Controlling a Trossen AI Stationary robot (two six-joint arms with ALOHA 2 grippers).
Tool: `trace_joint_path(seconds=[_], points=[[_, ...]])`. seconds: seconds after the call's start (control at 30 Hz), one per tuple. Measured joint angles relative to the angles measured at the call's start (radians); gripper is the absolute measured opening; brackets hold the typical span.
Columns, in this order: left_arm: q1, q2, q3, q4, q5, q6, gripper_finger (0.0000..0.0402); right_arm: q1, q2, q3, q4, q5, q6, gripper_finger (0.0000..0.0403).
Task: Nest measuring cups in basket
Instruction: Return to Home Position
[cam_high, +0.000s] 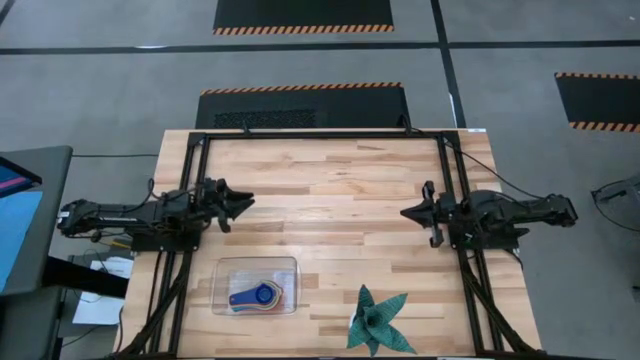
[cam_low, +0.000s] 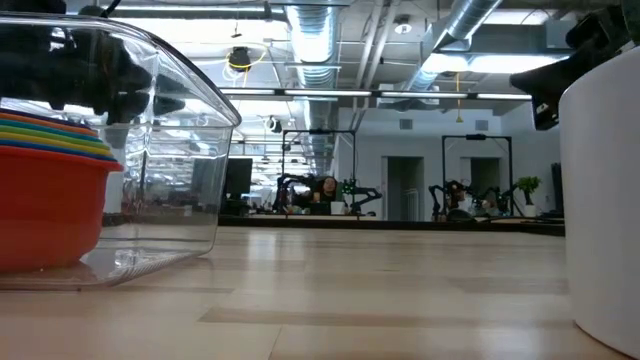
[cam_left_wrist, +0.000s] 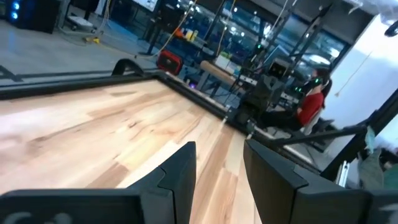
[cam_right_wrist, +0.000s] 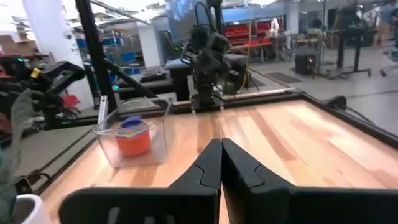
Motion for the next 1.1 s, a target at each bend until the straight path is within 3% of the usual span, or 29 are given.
trace_joint_path(seconds=[0.33, 0.57, 1.1], points=[[-0.027, 0.000, -0.001, -0.143, 0.037, 0.071, 0.0125, 0.000, 0.003, 0.003, -0.043, 0.019, -0.021, 0.0026], [-0.029, 0.000, -0.001, -0.143, 0.044, 0.171, 0.0125, 0.000, 0.003, 0.003, -0.046, 0.019, 0.038, 0.0026], [-0.029, 0.000, -0.001, -0.143, 0.044, 0.150, 0.0125, 0.000, 0.003, 0.002, -0.048, 0.018, 0.039, 0.0026]])
